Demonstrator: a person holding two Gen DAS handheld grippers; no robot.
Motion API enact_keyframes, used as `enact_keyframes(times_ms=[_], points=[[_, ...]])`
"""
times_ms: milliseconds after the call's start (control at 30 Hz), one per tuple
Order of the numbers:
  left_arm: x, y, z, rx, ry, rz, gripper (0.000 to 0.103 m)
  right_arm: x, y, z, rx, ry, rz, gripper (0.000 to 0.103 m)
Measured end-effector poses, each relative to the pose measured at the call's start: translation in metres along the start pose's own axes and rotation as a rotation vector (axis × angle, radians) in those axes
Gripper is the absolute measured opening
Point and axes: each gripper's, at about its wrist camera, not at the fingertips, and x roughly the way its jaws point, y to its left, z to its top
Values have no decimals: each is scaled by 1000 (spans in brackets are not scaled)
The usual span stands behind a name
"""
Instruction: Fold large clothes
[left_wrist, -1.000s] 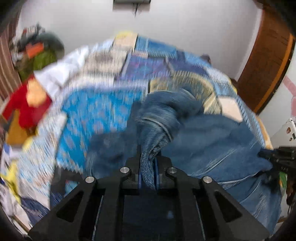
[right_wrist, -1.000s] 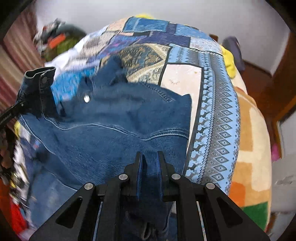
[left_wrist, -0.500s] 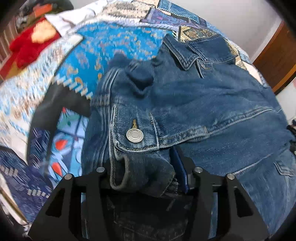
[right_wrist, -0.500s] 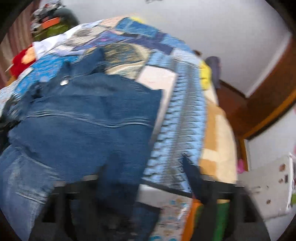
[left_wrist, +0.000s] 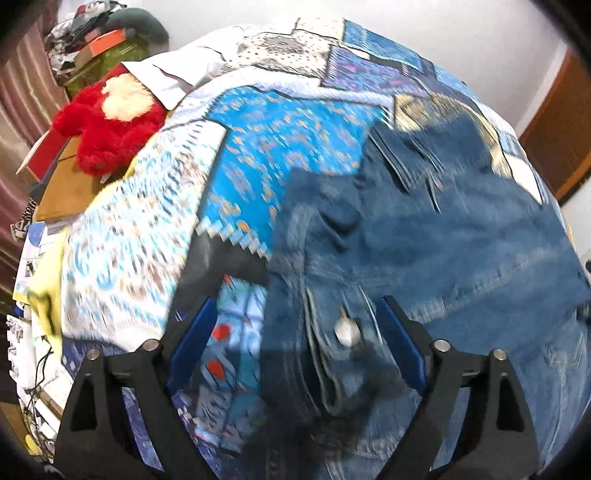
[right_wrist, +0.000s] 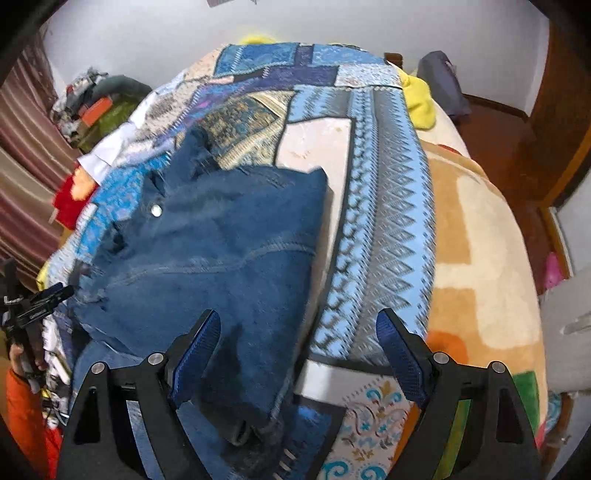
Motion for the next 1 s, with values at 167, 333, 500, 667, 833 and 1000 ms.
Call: enact_keyframes(times_ms=[167, 333, 500, 667, 833, 1000], points=[[43, 4, 36, -62, 76, -46, 90, 13, -8, 30, 64, -4, 51, 85], [88, -7, 56, -52, 141, -128, 86, 54, -26, 60, 140, 46, 73, 85], [122, -16, 67, -28, 172, -159, 56, 98, -29, 80, 142, 101, 144, 66], [133, -20, 73, -9, 159, -78, 18, 118, -3, 92, 20, 81, 117, 23], [115, -22, 89, 20, 93, -31, 16, 119, 11, 108, -72, -26, -5, 10], [81, -21, 122, 42, -49, -12, 16, 129, 22, 133, -108, -57, -14, 9]])
